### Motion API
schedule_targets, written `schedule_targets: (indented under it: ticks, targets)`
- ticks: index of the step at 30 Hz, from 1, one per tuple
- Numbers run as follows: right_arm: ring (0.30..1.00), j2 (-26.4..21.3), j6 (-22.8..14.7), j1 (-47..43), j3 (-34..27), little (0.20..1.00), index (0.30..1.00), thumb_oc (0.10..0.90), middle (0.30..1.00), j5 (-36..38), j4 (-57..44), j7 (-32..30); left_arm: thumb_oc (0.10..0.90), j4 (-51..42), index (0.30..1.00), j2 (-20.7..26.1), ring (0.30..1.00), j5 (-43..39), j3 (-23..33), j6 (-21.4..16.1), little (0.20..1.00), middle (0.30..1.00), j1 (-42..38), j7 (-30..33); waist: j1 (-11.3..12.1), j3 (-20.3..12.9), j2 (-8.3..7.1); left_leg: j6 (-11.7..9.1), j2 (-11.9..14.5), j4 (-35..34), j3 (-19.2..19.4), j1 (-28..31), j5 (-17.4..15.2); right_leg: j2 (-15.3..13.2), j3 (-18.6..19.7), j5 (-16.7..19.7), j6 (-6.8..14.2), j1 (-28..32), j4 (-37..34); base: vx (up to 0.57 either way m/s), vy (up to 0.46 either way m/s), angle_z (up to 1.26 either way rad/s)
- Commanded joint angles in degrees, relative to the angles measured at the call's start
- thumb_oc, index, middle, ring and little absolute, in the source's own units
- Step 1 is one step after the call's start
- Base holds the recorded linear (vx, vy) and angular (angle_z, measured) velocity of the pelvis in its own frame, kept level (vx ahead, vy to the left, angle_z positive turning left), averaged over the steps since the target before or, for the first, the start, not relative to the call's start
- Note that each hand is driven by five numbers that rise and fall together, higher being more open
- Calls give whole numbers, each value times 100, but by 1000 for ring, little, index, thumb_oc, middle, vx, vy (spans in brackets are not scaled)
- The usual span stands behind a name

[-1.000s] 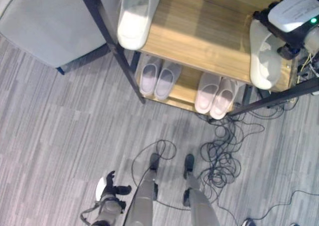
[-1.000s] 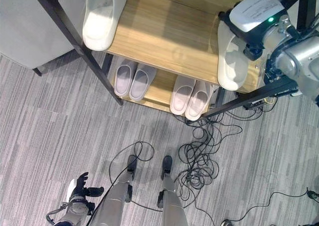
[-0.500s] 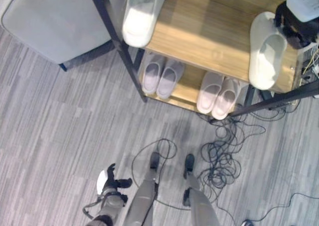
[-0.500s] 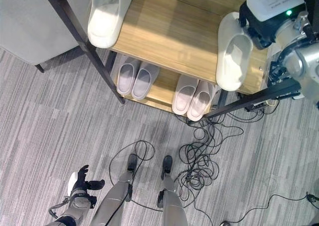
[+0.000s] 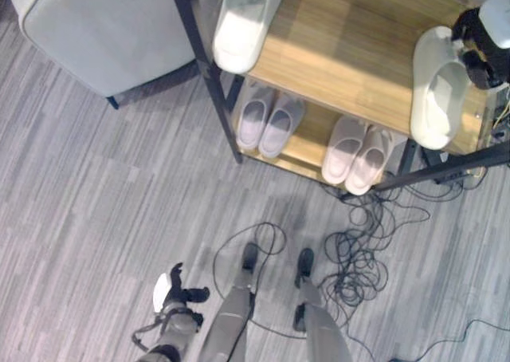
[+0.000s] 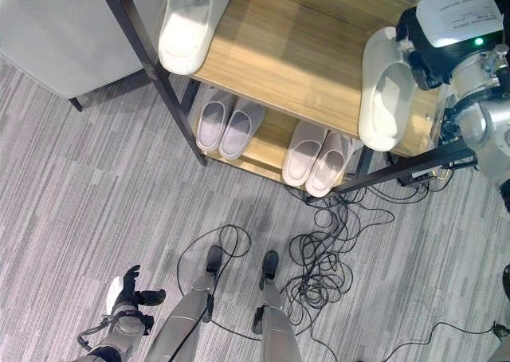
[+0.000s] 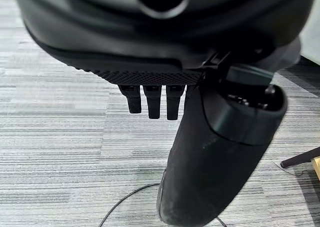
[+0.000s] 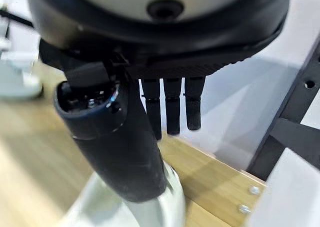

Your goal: Arrange the slippers neatly on the shoe rack.

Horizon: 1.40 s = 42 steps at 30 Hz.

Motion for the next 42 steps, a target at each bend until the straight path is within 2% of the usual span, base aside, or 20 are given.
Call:
schedule_targets:
  ticks: [1, 5, 8, 11, 16, 23, 29, 39, 41, 42]
  targets:
    - [900, -301, 119, -846, -618, 900, 900, 800, 900, 500, -108, -691, 800, -8, 900, 206, 900, 128, -49, -69, 900, 900, -106, 384, 83, 255, 159, -321, -74, -943, -607, 397, 353, 22, -227, -579, 316, 774, -9, 0, 0, 0]
    - [900, -208, 52, -830, -682, 900, 900, 800, 900, 639, -154, -696, 800, 30, 900, 206, 900, 60, 17, -72, 900, 900, -91, 413, 84, 229, 166, -314, -75, -955, -611, 448, 342, 25, -238, -589, 312, 814, -9, -2, 3, 5]
    - [900, -143, -68, -362, -1159, 900, 900, 800, 900, 825, -393, -744, 800, 26, 900, 177, 900, 87, 40, -60, 900, 900, -29, 395, 62, 171, 170, -300, -85, -914, -646, 498, 307, 25, -256, -625, 304, 893, -1, 5, -10, 5]
    - [900, -119, -94, -219, -1306, 900, 900, 800, 900, 883, -442, -720, 800, 14, 900, 197, 900, 82, 38, -58, 900, 900, -26, 390, 72, 158, 145, -297, -86, -900, -647, 511, 296, 22, -265, -633, 300, 916, 2, 5, -12, 3]
    - [900, -10, -248, 210, -1596, 900, 900, 800, 900, 1275, -591, -397, 800, 26, 900, 132, 900, -184, 208, -79, 900, 900, 7, 323, 31, 134, 126, -287, -89, -884, -652, 553, 279, 14, -278, -675, 267, 967, 19, 2, -3, 1]
    - [900, 2, -307, 1003, -2104, 900, 900, 800, 900, 1265, -846, -250, 800, -72, 900, 128, 900, -70, 156, -67, 900, 900, 78, 287, -26, 97, 82, -273, -90, -858, -677, 620, 239, 32, -297, -721, 257, 1039, 37, 6, -4, 3]
    - [900, -121, -212, 904, -1854, 900, 900, 800, 900, 1164, -674, 28, 800, 15, 900, 172, 900, -74, 188, -51, 900, 900, 132, 180, -34, 165, 94, -277, -73, -904, -663, 645, 269, 37, -285, -733, 240, 1021, 51, 0, 0, 0]
    - [900, 44, -161, 525, -1594, 900, 900, 800, 900, 1176, -330, -58, 800, 137, 900, 185, 900, -88, 175, -48, 900, 900, 130, 165, 26, 192, 105, -277, -67, -948, -682, 644, 296, 35, -306, -719, 251, 1018, 19, 0, 0, 0]
    - [900, -114, -41, 332, -1263, 900, 900, 800, 900, 838, -254, 8, 800, 135, 900, 196, 900, -91, 186, -46, 900, 900, 104, 175, 35, 209, 95, -290, -72, -993, -698, 624, 325, 45, -319, -711, 254, 991, 13, 0, 0, 0]
    - [486, -169, 18, 240, -1110, 486, 486, 524, 486, 750, -78, 23, 800, 123, 900, 202, 900, -86, 171, -45, 900, 900, 97, 180, 43, 222, 86, -291, -74, -1005, -698, 607, 335, 42, -340, -703, 260, 980, 6, 0, 0, 0]
